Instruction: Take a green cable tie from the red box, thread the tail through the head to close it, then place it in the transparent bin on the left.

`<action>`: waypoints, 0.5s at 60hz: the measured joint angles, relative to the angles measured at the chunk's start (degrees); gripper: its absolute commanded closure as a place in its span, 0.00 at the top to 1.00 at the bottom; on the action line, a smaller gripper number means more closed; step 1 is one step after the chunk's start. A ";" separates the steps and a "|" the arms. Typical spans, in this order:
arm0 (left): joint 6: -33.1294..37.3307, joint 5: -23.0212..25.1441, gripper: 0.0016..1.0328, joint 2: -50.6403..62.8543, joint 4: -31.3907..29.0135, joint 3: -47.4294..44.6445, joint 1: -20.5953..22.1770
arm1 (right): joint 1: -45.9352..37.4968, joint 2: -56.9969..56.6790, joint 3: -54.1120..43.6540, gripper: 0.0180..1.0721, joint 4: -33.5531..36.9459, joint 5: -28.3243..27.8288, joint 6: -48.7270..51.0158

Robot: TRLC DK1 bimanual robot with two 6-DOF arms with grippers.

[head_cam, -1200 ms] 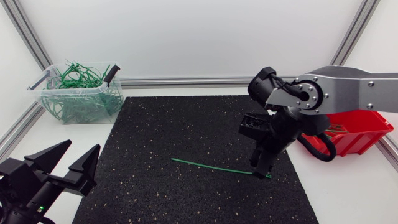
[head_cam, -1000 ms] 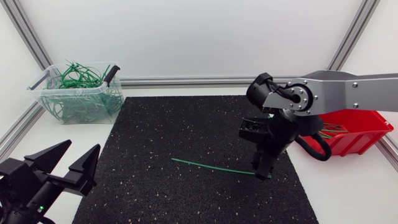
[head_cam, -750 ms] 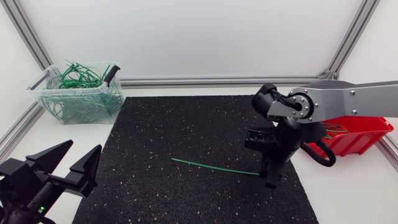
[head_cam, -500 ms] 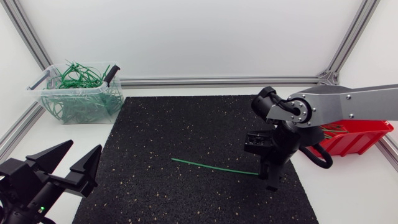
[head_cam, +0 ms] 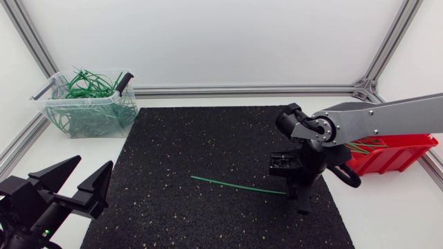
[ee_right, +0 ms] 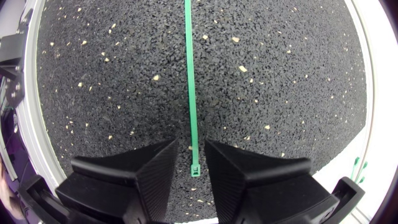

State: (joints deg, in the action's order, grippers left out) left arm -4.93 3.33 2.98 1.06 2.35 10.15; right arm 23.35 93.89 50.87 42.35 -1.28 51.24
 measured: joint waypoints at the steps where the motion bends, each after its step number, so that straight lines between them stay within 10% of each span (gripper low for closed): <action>1: 0.00 0.00 0.96 -0.07 0.00 0.00 0.00 | -0.11 0.02 0.00 0.27 -0.15 0.00 0.13; 30: 0.44 0.00 0.96 -1.55 0.00 0.00 0.00 | -1.77 1.44 0.02 0.05 -0.09 -0.66 4.83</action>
State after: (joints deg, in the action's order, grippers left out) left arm -4.49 3.33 1.43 1.06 2.35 10.15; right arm 21.58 95.33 50.89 42.26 -1.93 56.07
